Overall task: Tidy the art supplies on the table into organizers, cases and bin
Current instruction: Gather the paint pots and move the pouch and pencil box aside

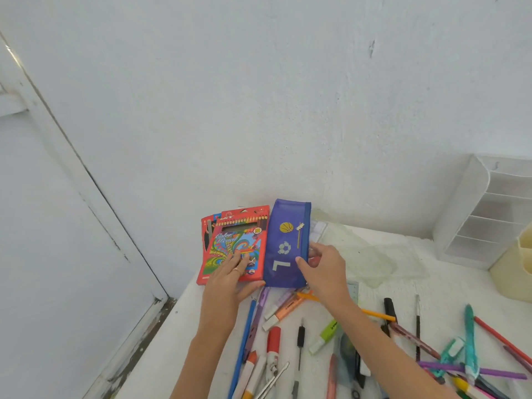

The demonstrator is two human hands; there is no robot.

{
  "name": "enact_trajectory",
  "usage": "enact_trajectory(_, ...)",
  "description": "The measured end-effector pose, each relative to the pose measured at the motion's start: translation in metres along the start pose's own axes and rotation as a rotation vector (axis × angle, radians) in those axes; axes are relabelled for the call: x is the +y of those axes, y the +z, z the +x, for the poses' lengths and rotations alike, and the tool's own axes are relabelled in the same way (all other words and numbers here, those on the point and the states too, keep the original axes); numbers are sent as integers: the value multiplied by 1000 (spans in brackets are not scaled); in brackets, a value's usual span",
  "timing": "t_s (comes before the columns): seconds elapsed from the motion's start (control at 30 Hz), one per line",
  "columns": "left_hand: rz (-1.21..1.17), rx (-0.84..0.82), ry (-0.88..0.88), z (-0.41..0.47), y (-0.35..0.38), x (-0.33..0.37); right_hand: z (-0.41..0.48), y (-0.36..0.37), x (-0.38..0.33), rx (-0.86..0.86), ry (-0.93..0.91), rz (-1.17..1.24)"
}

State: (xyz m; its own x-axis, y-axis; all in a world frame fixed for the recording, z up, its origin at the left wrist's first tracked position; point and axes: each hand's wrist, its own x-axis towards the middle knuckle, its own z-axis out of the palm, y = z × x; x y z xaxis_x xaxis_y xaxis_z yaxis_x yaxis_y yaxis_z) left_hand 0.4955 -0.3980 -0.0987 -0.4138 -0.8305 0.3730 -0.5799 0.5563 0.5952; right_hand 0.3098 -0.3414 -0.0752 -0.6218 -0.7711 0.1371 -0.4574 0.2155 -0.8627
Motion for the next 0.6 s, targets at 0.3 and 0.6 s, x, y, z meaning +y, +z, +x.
enact_trajectory(0.3,-102,58,42,24,5,42,19,-46,16,40,-220,-371)
enact_trajectory(0.6,-105,-95,167,63,53,94,25,-103,55,-81,-126,-764)
